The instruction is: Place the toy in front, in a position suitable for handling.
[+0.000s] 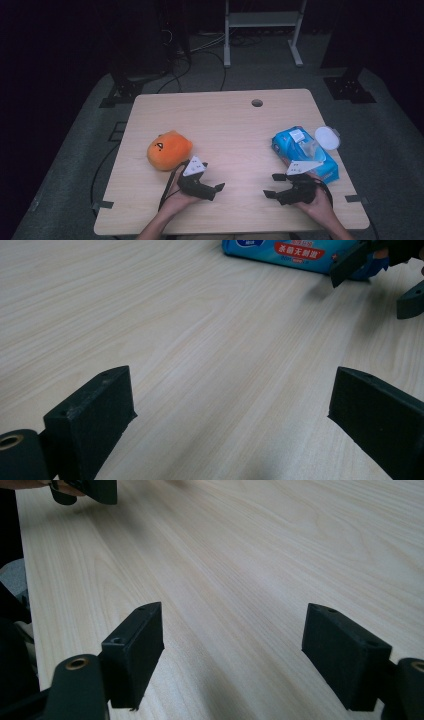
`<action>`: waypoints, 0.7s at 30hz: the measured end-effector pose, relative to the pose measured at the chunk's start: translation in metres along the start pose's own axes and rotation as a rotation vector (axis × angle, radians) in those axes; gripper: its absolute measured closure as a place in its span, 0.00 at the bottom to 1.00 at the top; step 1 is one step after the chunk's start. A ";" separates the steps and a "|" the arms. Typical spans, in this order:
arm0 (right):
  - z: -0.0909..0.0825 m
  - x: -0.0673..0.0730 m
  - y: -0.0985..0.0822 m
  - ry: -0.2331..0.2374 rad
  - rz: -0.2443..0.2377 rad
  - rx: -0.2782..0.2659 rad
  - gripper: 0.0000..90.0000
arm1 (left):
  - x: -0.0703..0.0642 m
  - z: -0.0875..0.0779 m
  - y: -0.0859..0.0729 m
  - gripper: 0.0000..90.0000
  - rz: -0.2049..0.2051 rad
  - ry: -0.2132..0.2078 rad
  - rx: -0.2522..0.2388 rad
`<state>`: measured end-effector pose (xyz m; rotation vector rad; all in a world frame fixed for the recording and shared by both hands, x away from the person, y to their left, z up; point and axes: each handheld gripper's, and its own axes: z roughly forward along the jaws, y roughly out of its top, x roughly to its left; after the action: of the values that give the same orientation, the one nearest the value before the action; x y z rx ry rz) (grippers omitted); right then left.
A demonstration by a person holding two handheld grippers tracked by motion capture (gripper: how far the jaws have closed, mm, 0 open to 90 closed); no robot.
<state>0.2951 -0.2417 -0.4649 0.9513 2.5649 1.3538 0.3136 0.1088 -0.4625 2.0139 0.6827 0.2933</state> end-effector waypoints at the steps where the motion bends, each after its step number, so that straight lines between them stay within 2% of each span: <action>1: 0.000 0.000 0.000 0.000 0.001 0.002 0.26 | 0.000 0.000 0.000 0.04 -0.001 0.000 -0.001; 8: 0.000 -0.002 0.000 0.001 -0.001 0.001 0.26 | 0.003 -0.004 0.003 0.04 0.003 0.007 -0.008; 17: 0.002 0.002 0.002 -0.004 -0.012 0.005 0.26 | 0.006 -0.024 0.020 0.05 0.033 0.019 -0.090; 21: 0.001 0.002 0.001 -0.010 -0.008 0.004 0.26 | 0.012 -0.037 0.027 0.05 0.039 0.042 -0.129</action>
<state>0.2944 -0.2400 -0.4643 0.9450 2.5628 1.3390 0.3155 0.1316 -0.4208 1.9046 0.6349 0.3935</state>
